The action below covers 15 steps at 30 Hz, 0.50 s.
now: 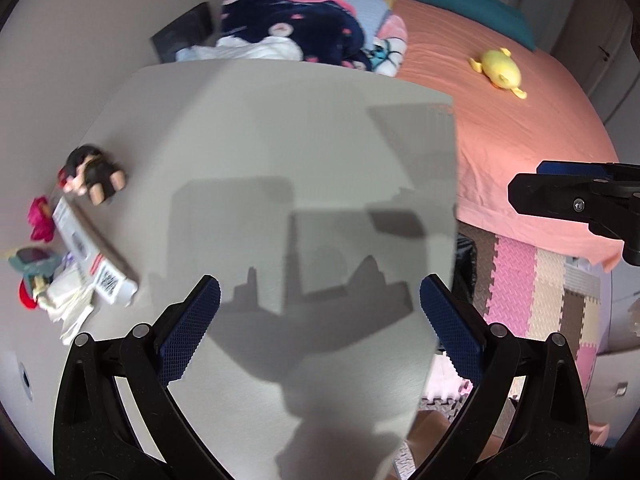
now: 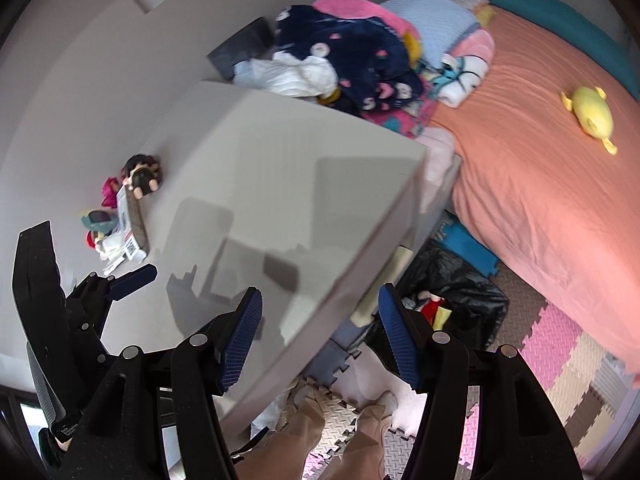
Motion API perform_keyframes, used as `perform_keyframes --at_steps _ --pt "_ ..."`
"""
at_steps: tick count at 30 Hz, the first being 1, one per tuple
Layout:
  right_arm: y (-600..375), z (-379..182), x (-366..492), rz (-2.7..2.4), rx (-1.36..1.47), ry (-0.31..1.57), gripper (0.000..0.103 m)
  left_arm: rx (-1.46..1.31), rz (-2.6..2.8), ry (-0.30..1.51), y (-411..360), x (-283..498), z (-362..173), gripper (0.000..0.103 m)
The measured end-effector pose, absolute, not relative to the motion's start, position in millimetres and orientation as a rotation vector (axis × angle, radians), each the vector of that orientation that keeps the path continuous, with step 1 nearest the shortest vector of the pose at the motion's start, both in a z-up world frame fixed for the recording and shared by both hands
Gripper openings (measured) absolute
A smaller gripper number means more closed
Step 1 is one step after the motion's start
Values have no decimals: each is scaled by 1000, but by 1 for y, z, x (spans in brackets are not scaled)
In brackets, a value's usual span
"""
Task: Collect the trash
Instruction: 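Move both open tools back over the desk toward the remaining items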
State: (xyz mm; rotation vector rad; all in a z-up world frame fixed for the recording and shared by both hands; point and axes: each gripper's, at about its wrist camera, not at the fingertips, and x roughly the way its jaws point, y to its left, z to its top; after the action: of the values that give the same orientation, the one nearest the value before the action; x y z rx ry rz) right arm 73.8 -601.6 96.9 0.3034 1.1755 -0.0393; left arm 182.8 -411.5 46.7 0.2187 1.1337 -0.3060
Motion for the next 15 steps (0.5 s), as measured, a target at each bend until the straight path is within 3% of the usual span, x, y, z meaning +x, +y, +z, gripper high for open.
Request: perform_keyframes --at_steps 15 --pt "-500 87 119 129 198 1242 62 210 -201 1127 -292 170 59 97"
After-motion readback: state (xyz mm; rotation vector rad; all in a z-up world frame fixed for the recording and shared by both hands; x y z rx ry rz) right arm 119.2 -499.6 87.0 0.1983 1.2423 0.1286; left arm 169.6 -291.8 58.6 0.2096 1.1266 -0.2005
